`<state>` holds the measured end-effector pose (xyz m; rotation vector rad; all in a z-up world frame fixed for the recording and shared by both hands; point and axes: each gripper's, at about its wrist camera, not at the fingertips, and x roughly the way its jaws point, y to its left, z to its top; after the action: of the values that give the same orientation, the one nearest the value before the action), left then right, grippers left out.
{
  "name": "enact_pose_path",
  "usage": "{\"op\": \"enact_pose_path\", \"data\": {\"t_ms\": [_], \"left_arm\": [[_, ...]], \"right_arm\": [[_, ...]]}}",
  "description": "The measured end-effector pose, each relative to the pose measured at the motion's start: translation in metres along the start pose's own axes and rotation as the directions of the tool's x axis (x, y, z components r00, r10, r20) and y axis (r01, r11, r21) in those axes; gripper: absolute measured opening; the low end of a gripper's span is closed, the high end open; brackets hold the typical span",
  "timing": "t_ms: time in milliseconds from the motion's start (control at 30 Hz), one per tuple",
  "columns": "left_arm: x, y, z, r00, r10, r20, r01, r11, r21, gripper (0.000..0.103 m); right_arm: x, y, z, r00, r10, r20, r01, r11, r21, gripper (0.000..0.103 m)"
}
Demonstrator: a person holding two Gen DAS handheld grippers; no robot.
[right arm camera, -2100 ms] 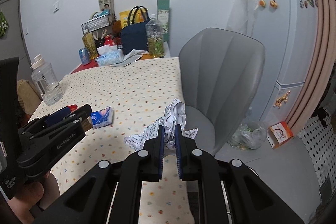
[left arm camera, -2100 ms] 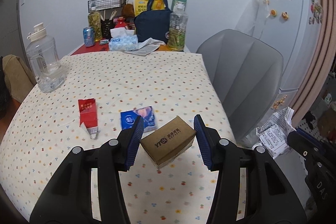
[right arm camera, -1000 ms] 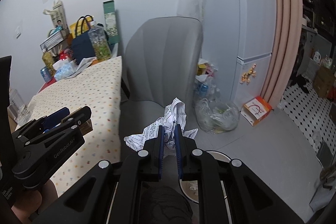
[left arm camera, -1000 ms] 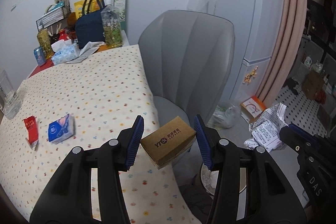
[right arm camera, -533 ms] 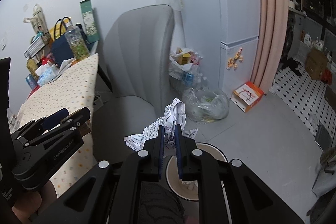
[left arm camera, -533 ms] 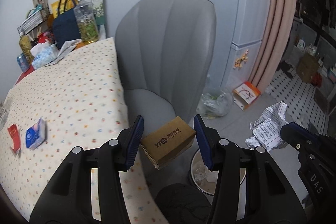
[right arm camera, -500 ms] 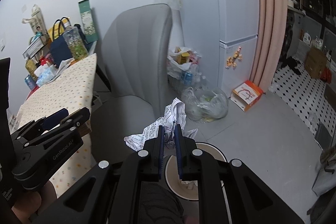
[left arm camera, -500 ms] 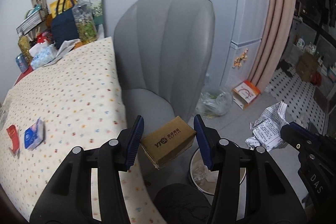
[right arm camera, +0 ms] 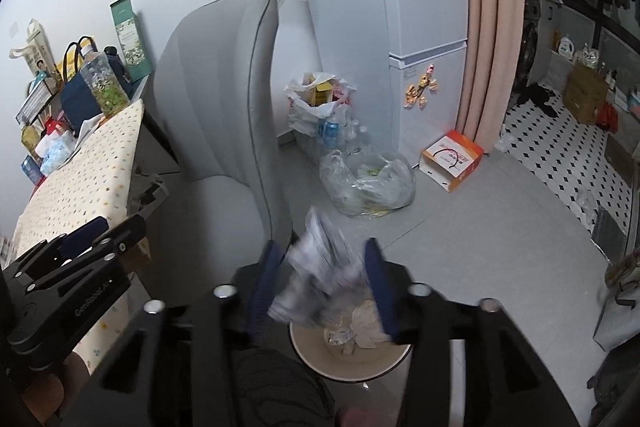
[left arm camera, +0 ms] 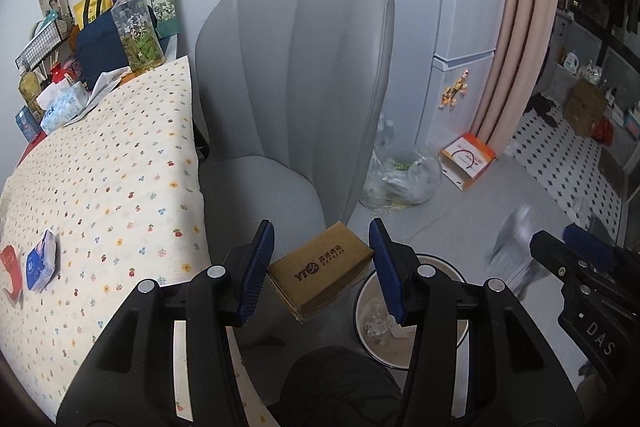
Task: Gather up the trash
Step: 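Open the right tool to drop the crumpled paper into the bin, then open the left tool to drop the brown YTO box into the bin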
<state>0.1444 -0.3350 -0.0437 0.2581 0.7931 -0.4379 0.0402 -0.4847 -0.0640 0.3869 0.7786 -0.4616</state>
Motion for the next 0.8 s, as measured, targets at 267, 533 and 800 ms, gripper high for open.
{"op": "enact_pose_path", "data": {"t_ms": [267,533,800], "left_arm": [[-0.005,0.000,-0.002,1.000,0.002,0.004,-0.002,1.000,0.007,0.050],[0.000,-0.020,-0.001,0.999,-0.032,-0.010,0.033,0.999,0.036,0.050],[0.006,-0.057,0.001,0.996,-0.089,-0.019,0.090,0.992,0.090,0.050]], "right_arm": [[-0.009,-0.015,-0.004,1.000,-0.009,0.009,0.009,0.999,0.035,0.051],[-0.025,-0.033,-0.004,0.999,-0.036,0.038,0.033,0.997,0.065,0.059],[-0.037,-0.060,-0.006,0.994,-0.093,0.050,0.088,0.991,0.101,0.065]]}}
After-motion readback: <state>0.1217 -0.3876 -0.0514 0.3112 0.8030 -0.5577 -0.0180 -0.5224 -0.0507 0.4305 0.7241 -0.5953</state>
